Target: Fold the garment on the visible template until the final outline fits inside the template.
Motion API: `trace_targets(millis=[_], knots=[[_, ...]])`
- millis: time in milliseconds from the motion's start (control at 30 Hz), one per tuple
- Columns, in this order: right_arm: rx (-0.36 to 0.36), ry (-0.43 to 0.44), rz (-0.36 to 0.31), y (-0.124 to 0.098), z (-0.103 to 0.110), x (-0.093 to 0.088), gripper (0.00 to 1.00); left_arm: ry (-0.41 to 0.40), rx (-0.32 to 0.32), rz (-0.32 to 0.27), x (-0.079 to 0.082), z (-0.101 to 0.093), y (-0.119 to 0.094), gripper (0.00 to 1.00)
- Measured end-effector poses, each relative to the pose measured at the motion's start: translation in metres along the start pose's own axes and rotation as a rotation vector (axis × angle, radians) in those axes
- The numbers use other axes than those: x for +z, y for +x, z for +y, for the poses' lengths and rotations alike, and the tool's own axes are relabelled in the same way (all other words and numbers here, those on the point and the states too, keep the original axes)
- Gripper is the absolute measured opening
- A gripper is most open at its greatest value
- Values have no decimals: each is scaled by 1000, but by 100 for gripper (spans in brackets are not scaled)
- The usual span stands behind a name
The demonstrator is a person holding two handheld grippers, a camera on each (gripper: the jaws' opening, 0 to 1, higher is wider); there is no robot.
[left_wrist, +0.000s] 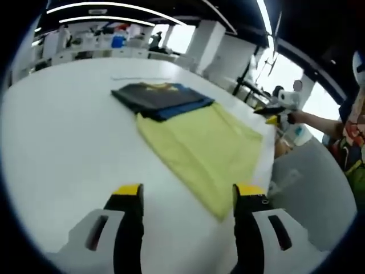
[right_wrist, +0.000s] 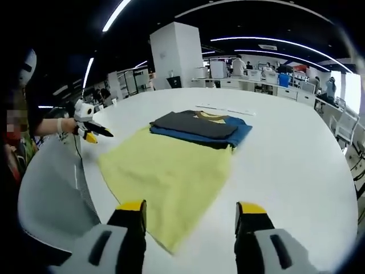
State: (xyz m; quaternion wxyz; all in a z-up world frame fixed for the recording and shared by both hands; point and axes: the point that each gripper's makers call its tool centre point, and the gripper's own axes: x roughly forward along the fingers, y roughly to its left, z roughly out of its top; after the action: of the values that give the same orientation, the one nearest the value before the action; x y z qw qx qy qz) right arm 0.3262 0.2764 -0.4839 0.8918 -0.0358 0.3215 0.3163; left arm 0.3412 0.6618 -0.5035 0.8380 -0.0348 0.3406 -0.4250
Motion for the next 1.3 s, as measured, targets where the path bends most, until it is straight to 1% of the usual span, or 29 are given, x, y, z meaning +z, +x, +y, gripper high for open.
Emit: trace_targets(millis=[100,167,233,267,400,467,633,800,867,933,1100,1133,1233,1300], knots=[[-6,15,-1,-2,-2,-3,60,-7,0,2,-2,-1,-2,57],[1,26,9,-4,1,-7,56,-13,-3,6,-4,-2,-3,53],[10,37,16,-4,3,-11,51,-21,-7,10,-6,-3,-4,51],[14,52,31,-3,3,-17,50,-23,-13,14,-8,-4,-4,51],[18,61,42,-1,5,-25,46,-24,-29,35,-15,-10,-3,46],[23,63,45,-1,8,-29,45,-26,-39,52,-19,-16,-2,42],[22,69,52,-3,9,-34,42,-15,-55,80,-29,-22,2,39],[31,82,64,-4,14,-40,32,-4,-61,87,-30,-28,5,33],[26,79,66,-4,14,-42,33,4,-68,104,-32,-31,6,31],[27,90,70,-3,14,-46,32,-15,-86,120,-34,-34,6,28],[31,104,78,-1,15,-53,28,-26,-99,144,-38,-42,10,18],[35,110,77,-2,17,-54,27,-33,-107,153,-39,-43,11,17],[36,123,84,-2,19,-57,19,-43,-104,160,-42,-40,14,17],[34,116,91,-2,19,-60,18,-43,-111,170,-45,-41,16,16]])
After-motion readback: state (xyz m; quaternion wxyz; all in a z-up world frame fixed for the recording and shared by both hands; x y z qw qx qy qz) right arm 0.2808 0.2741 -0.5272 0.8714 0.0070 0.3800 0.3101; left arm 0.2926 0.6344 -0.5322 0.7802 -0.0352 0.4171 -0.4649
